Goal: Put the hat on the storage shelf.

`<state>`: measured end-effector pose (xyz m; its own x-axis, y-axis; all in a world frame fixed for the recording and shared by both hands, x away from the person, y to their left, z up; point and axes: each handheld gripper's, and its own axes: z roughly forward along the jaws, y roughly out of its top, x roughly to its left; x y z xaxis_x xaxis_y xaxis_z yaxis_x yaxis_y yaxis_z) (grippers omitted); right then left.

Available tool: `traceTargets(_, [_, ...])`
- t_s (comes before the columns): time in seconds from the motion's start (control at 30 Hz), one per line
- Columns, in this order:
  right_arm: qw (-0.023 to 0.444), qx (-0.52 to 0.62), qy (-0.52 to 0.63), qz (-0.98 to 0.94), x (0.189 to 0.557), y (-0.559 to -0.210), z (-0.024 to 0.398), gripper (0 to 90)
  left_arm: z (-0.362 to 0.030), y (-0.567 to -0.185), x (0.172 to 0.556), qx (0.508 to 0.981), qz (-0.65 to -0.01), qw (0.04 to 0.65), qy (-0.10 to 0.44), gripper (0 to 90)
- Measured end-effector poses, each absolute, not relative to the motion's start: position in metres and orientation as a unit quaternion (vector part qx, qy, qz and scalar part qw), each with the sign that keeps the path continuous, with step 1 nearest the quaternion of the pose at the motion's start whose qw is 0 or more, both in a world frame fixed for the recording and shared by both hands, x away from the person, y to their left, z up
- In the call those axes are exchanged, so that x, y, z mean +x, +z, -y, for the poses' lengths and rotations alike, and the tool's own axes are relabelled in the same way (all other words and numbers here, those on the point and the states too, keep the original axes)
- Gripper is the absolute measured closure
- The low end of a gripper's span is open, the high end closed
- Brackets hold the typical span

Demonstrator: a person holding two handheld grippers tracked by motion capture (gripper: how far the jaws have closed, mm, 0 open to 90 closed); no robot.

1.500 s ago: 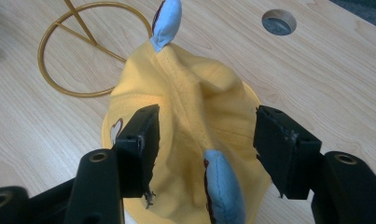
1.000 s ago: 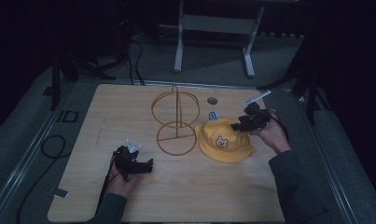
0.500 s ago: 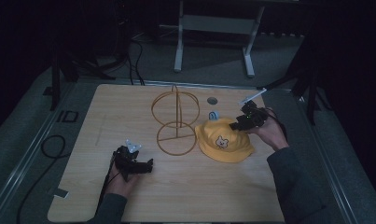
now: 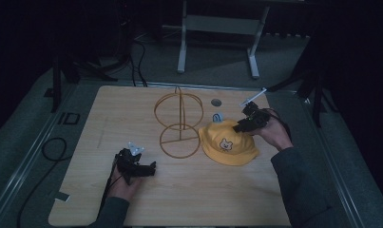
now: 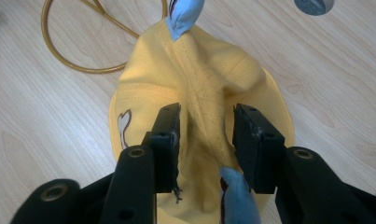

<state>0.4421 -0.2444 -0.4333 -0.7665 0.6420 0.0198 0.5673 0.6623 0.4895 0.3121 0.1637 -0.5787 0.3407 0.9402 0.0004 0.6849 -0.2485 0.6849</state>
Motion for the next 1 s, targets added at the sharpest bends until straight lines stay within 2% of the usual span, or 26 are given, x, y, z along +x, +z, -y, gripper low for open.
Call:
traceTargets(0.7, [0.046, 0.325, 0.195, -0.924, 0.449, -0.433, 0.236, 65.8, -0.164, -0.579, 0.312, 0.761, -0.534, 0.301, 0.212, 0.0])
traceTargets(1.0, [0.027, 0.326, 0.177, -0.928, 0.455, -0.436, 0.232, 63.7, -0.164, -0.579, 0.312, 0.761, -0.534, 0.301, 0.211, 0.0])
